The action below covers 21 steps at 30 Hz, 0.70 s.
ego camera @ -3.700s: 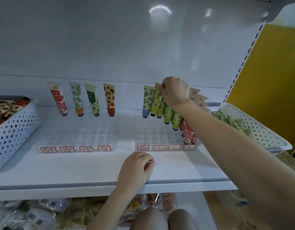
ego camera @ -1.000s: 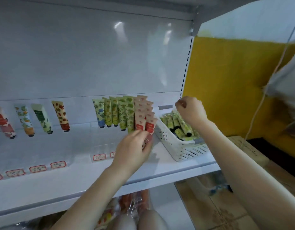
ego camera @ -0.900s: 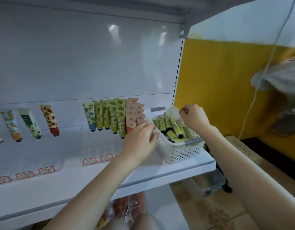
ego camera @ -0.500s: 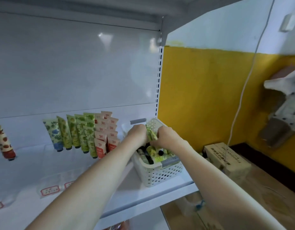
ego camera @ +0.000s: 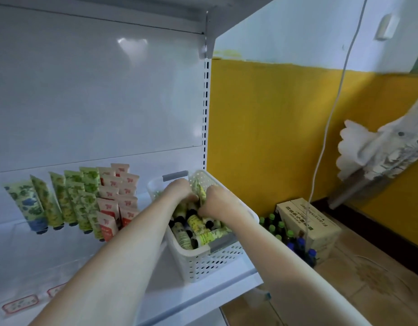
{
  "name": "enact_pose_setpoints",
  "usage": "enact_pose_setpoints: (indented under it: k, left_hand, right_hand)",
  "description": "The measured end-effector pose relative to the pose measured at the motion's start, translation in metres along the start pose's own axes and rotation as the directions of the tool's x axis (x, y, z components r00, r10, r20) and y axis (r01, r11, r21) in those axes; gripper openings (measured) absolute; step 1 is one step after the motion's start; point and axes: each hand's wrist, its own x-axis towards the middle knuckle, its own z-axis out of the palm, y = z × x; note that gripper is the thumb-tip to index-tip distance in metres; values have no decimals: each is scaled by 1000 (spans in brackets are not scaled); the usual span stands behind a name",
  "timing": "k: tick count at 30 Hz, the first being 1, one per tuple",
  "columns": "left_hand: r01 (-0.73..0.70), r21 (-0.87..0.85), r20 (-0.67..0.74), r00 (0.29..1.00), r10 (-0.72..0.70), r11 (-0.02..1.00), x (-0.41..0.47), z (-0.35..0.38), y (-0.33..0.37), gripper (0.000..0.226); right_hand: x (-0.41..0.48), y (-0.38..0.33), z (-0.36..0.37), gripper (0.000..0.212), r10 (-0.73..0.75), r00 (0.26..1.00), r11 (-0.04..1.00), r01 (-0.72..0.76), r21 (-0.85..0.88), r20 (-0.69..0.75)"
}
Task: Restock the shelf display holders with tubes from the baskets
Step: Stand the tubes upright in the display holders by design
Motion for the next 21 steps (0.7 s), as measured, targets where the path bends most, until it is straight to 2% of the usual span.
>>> enact_pose_setpoints:
  k: [8,11,14,16,18,19,21]
  left_hand:
    - [12,-200,-56,998,-23,980,1,9,-3,24]
    - [33,-141,-40,998,-39,989,-1,13,1,32]
    - [48,-156,-63,996,-59,987,0,12,1,20]
    - [44,-309,-86,994,-73,950,-4,7,0,21]
    - [-9,-516,-170,981,-91,857,-10,1,-4,50]
    - [-53,-572,-234,967,-101,819,-16,-4,-4,55]
    - [-181,-644,-358,930,-84,744,-31,-16,-6,53]
  right_hand:
    - [-5,11,-4,36,84,996,976,-73,204,-43]
    - [-5,12,-4,39,79,994,964,-56,259,-77]
    - [-6,14,-7,37,81,992,943,-46,330,-96]
    - [-10,14,-12,35,71,989,930,-18,367,-130]
    - [-15,13,-18,26,36,982,908,45,416,-185]
    - [-18,11,-21,24,23,977,880,80,467,-211]
    - [-27,5,-29,34,12,968,801,140,583,-249]
